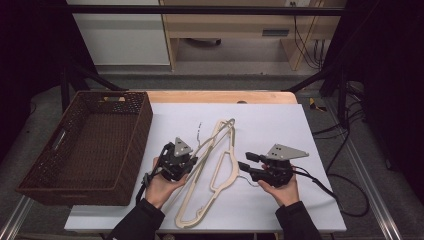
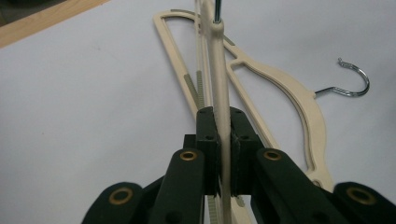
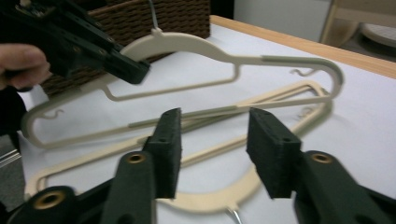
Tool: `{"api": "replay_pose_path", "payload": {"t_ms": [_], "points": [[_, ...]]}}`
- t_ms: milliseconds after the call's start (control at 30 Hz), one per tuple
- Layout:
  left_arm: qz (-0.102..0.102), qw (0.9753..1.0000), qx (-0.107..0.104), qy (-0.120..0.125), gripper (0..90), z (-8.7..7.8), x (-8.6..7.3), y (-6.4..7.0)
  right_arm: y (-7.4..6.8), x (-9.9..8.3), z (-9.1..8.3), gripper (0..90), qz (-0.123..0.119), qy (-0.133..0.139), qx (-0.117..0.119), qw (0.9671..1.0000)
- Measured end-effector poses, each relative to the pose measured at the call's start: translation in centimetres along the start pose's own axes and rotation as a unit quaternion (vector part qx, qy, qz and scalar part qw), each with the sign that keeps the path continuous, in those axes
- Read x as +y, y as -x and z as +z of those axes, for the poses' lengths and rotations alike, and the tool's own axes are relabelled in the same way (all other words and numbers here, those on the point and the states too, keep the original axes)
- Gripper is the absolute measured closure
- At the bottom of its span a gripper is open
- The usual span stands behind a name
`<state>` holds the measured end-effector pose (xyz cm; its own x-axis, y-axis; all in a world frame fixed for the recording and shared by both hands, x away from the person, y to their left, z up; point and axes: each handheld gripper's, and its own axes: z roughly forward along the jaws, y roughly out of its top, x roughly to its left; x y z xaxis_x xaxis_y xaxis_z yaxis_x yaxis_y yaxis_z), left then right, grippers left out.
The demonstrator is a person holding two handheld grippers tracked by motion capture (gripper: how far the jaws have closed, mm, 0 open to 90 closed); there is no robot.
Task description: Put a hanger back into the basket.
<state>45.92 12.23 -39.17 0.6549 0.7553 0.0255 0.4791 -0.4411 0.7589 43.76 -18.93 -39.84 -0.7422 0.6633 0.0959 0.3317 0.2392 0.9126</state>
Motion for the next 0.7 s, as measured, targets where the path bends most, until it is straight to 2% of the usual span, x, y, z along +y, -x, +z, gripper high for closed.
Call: {"api": "replay_pose_path", "payload": {"t_ms": [33, 67, 200, 233, 333, 467, 700], "points": [[0.000, 1.0000, 0.000, 0.000, 85.6, 0.0, 0.0, 0.0, 0.0, 0.0, 0.0, 49.0, 0.000, 0.000, 0.000, 1.0000], [-0.008, 1.0000, -0.004, 0.003, 85.6, -0.3, -0.1, -0.5, 0.4, -0.3, -0.7, 43.7, 0.004, 0.003, -0.013, 0.9999], [-0.013, 0.9998, -0.007, 0.011, 85.8, -0.8, -0.2, -1.0, 1.0, -0.8, -1.7, 30.7, 0.013, 0.009, -0.030, 0.9994], [-0.016, 0.9996, -0.015, 0.018, 85.9, -1.2, -0.2, -1.3, 1.1, -1.0, -2.0, 28.0, 0.013, 0.008, -0.035, 0.9993], [-0.021, 0.9989, -0.028, 0.030, 86.0, -2.1, -0.1, -1.8, 1.5, -1.3, -2.6, 24.6, 0.013, 0.004, -0.046, 0.9989], [-0.013, 0.9980, -0.034, 0.051, 85.9, -3.9, 0.4, -2.0, 2.1, -1.4, -3.6, 20.7, 0.023, 0.015, -0.055, 0.9981], [-0.005, 0.9942, -0.058, 0.090, 85.9, -6.9, 1.1, -2.5, 2.6, -1.3, -4.9, 11.5, 0.030, 0.031, -0.080, 0.9959]]}}
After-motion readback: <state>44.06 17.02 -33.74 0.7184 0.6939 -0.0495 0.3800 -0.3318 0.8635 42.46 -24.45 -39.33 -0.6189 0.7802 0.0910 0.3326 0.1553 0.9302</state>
